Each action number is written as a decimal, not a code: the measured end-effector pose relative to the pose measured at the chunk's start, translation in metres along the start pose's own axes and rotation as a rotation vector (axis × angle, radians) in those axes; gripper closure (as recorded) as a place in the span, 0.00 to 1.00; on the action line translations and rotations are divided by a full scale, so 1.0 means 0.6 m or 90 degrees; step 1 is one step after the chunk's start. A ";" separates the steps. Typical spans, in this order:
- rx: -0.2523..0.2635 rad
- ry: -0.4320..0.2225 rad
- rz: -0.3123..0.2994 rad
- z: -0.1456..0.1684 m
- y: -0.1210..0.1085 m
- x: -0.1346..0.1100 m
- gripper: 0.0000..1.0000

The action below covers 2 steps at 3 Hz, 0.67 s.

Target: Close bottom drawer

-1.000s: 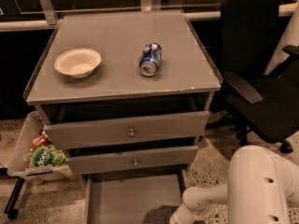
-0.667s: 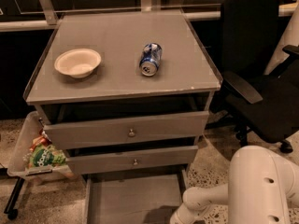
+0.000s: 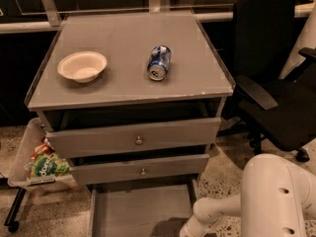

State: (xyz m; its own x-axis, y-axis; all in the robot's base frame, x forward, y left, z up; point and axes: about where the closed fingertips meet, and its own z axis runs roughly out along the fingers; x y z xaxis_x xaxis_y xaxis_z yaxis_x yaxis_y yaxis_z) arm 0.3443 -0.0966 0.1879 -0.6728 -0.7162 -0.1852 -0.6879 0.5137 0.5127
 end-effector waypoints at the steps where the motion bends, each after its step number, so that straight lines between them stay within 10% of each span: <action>1: 0.000 0.000 0.000 0.000 0.000 0.000 0.12; 2: 0.000 0.000 0.000 0.000 0.000 0.000 0.00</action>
Offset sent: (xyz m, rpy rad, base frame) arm 0.0000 0.0000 0.0000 0.0000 0.0000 0.0000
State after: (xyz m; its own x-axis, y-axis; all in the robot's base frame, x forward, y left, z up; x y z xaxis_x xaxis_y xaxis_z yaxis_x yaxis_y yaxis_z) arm 0.3442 -0.0966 0.1878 -0.6728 -0.7162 -0.1852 -0.6879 0.5137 0.5128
